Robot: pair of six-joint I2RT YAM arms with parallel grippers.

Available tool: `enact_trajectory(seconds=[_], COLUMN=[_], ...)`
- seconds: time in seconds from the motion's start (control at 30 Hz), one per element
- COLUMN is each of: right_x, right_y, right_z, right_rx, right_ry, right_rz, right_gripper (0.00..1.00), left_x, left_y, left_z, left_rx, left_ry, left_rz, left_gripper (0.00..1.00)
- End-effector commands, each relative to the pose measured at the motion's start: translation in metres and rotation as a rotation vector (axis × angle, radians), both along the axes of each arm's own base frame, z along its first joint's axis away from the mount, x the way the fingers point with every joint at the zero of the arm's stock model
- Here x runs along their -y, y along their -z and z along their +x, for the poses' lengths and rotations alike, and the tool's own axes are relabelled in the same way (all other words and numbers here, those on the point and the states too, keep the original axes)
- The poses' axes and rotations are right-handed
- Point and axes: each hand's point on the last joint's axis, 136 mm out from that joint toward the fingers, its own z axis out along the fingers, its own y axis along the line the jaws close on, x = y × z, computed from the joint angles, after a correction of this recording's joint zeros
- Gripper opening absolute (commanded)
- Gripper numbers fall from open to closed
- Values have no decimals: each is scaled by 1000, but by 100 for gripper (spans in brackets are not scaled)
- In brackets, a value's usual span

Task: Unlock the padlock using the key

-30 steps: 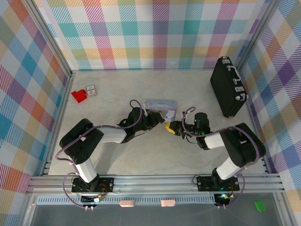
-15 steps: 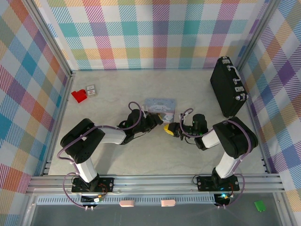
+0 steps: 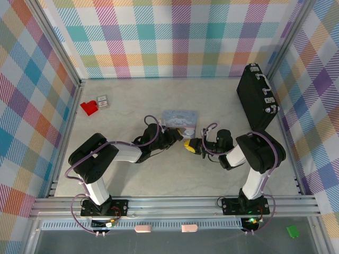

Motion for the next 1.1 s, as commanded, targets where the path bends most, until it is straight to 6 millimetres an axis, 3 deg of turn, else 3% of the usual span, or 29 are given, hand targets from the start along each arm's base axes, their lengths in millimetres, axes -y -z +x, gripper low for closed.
enact_trajectory(seconds=[0.0,0.1,0.23,0.57,0.73,0.93,1.07], right_x=[2,-1,-10,-32,-19,16,16], right_y=[2,-2,-24,-31,-22,4,7], right_z=[-3,-8,-9,-7,-7,3,6], right_rx=[59,113,119,34,45,5,1], right_ry=[2,-18,-19,27,43,83,71], right_rz=[-84,-156,-71,56,-41,-84,-48], right_gripper=[0,0,0,0,0,0,0], left_x=[6,7,6,12,9,4,4], left_y=[-19,-21,-24,-29,-24,-30,-36], left_z=[-1,0,4,2,1,-1,-3], left_rx=[53,51,62,76,66,71,78], left_ry=[19,11,-11,-36,-40,-31,-22], left_rz=[-69,-87,-110,-139,-140,-149,-163], left_gripper=[0,0,0,0,0,0,0])
